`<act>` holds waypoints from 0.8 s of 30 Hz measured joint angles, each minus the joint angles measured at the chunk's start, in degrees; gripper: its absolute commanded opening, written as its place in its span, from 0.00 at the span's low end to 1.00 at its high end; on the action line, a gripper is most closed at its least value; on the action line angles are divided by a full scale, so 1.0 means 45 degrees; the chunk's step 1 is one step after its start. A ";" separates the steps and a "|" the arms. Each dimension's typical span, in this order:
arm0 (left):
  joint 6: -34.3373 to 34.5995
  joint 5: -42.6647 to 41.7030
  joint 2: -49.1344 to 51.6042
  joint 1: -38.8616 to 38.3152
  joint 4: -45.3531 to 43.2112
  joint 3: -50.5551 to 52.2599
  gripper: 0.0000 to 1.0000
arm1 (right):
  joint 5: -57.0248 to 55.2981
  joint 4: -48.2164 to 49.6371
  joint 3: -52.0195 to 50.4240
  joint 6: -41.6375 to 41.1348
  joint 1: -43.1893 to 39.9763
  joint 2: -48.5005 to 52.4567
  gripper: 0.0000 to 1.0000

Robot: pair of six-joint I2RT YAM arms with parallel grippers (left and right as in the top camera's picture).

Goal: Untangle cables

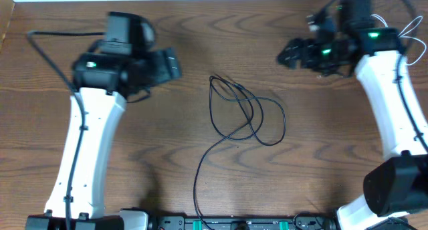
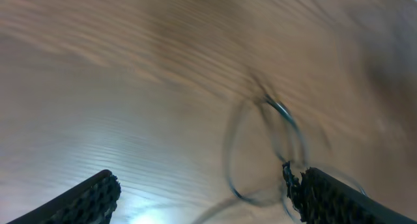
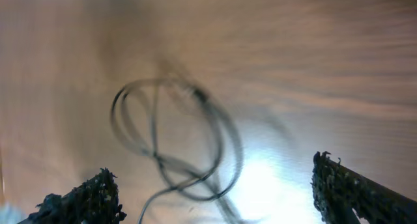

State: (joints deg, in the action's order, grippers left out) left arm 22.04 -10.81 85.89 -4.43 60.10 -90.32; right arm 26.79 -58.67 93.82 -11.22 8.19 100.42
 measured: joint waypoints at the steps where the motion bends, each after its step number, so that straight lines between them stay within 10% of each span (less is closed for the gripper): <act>1: 0.0005 0.0112 0.0000 0.0495 0.0015 0.0000 0.89 | -0.0019 -0.0102 -0.0015 0.0000 0.0568 0.0019 0.93; 11: 0.0005 0.0481 0.0311 0.4580 0.0024 0.0000 0.88 | -0.1151 -0.0753 -0.0243 -0.1608 0.4770 0.0107 0.93; 24: 0.0151 0.0491 0.0981 0.6722 -0.0015 0.0000 0.89 | -0.1870 0.1341 -0.2322 -0.4163 0.9219 0.2132 0.68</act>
State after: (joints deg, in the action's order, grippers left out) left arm 22.72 -8.60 90.30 25.82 60.03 -90.32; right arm 18.37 -52.64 83.37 -29.95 49.67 110.02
